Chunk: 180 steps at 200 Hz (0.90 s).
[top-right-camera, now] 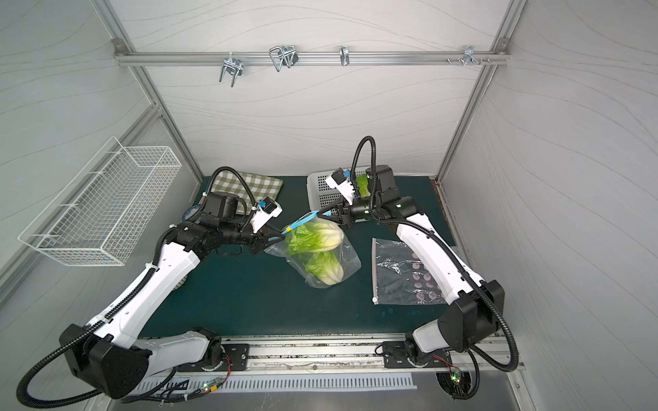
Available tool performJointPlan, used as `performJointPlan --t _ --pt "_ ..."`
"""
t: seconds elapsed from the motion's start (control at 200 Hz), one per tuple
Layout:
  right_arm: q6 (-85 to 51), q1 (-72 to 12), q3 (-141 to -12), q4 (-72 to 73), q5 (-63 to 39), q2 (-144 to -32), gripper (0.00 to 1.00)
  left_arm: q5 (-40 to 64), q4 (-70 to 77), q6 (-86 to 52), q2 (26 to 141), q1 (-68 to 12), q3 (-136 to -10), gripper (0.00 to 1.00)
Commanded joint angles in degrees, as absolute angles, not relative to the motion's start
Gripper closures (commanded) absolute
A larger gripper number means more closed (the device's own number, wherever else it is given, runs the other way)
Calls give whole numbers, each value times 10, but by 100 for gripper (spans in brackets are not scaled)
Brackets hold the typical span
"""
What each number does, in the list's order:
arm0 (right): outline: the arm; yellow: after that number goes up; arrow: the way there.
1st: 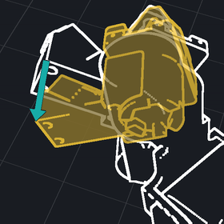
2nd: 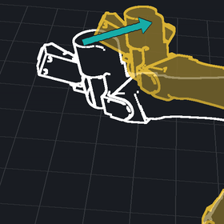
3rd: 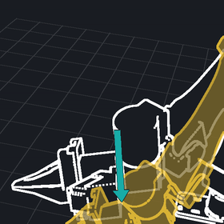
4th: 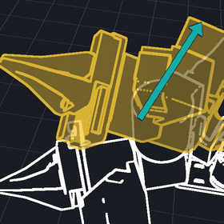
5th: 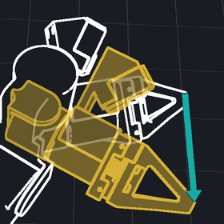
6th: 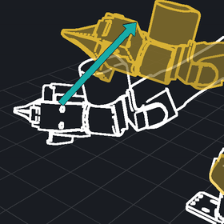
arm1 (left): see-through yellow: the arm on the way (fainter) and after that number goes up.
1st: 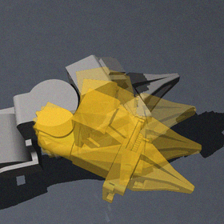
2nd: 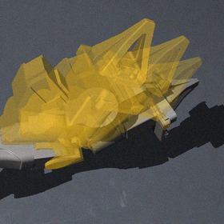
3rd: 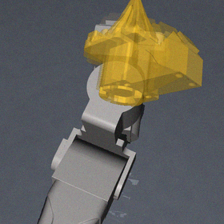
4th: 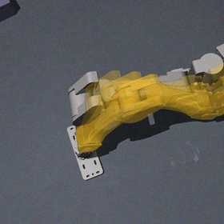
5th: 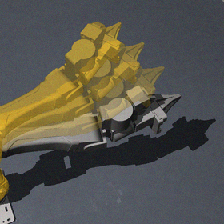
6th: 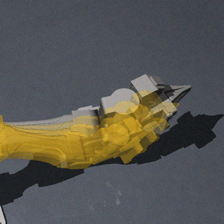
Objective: Put the chinese cabbages into a zipper bag and zip it
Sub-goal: Unzip the zipper on the zipper food storage bag.
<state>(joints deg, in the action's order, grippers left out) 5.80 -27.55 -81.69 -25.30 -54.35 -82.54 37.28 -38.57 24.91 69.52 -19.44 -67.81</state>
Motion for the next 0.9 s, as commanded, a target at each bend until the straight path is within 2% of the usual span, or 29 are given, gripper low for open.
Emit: performJointPlan --t 0.0,0.055,0.15,0.235,0.38,0.435,0.5,0.57,0.715,0.895 --pt "60 -273 -817 -224 -559 -805 100 400 -344 256 704 -192 -705 86" --pt "58 -274 -819 -224 -555 -805 100 406 -345 254 707 -193 -708 100" --pt "53 -271 -820 -230 -517 -798 100 367 -373 259 693 -192 -733 100" --pt "36 -269 -813 -229 -453 -781 89 344 -388 257 662 -193 -759 100" --pt "10 -278 -790 -232 -408 -758 81 345 -429 274 656 -237 -771 100" --pt "19 -293 -784 -254 -394 -752 75 330 -447 285 661 -251 -767 100" --pt "35 -314 -781 -279 -366 -742 62 319 -449 282 662 -251 -760 100" --pt "37 -320 -775 -283 -343 -726 58 311 -442 280 659 -250 -758 100" --pt "42 -327 -810 -310 -356 -722 60 315 -443 275 665 -251 -772 100" --pt "65 -390 -841 -379 -357 -756 63 315 -453 274 670 -250 -785 100"
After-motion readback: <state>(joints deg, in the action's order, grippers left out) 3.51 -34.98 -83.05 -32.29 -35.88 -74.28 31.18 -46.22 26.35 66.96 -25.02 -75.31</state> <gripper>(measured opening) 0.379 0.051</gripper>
